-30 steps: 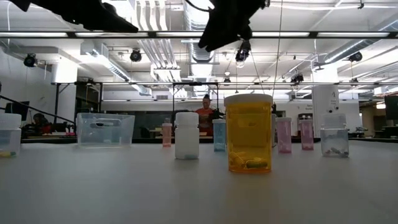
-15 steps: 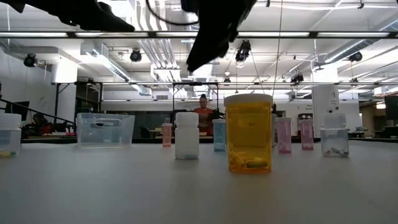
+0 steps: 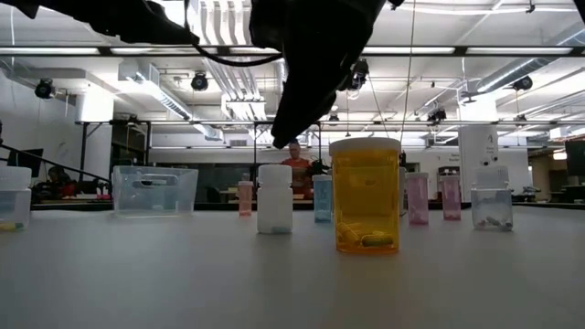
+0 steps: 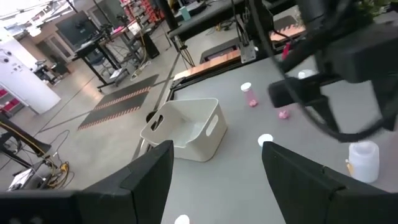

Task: Pick and place medicine bottles into bin by pill shape (circle, oval)
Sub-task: Put the white middle pill bottle into the gray bin

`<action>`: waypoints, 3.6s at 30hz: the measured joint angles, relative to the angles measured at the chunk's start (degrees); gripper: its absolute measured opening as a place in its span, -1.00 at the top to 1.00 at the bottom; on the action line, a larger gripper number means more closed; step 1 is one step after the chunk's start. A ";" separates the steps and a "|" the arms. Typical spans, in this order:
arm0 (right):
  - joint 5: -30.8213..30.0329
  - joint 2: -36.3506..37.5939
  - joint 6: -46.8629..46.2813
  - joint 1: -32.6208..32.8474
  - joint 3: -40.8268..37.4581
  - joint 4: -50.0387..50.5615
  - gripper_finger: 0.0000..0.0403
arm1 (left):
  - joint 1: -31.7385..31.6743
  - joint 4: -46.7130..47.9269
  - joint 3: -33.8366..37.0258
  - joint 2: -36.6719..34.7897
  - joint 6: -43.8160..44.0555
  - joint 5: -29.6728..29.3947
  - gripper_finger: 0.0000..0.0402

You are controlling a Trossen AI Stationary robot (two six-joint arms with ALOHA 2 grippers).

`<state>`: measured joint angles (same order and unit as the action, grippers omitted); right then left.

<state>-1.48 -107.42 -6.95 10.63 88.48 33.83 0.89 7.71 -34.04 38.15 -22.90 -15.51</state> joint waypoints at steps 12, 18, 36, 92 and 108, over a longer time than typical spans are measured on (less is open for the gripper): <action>-6.08 -5.42 -3.68 1.86 2.17 0.34 -0.19 | 0.02 0.19 0.32 0.07 0.04 0.00 -0.15; -6.09 -6.24 -3.60 1.86 2.17 0.27 -0.18 | 0.02 0.02 0.33 0.02 0.02 0.02 -0.15; -6.12 -6.08 -4.43 1.84 2.11 0.19 -0.14 | 0.00 0.02 0.33 -0.04 0.00 0.00 -0.15; -6.03 8.70 -5.53 -46.63 0.94 12.12 0.29 | 0.00 -1.39 0.39 0.07 -0.55 0.00 -0.15; -9.59 9.40 -11.91 -46.29 -14.55 -2.76 0.29 | -0.02 -1.31 0.52 0.07 -0.52 -0.07 -0.15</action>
<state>-11.07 -98.02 -18.86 -35.66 73.93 31.07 0.86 6.39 -33.52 38.22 -23.42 -15.58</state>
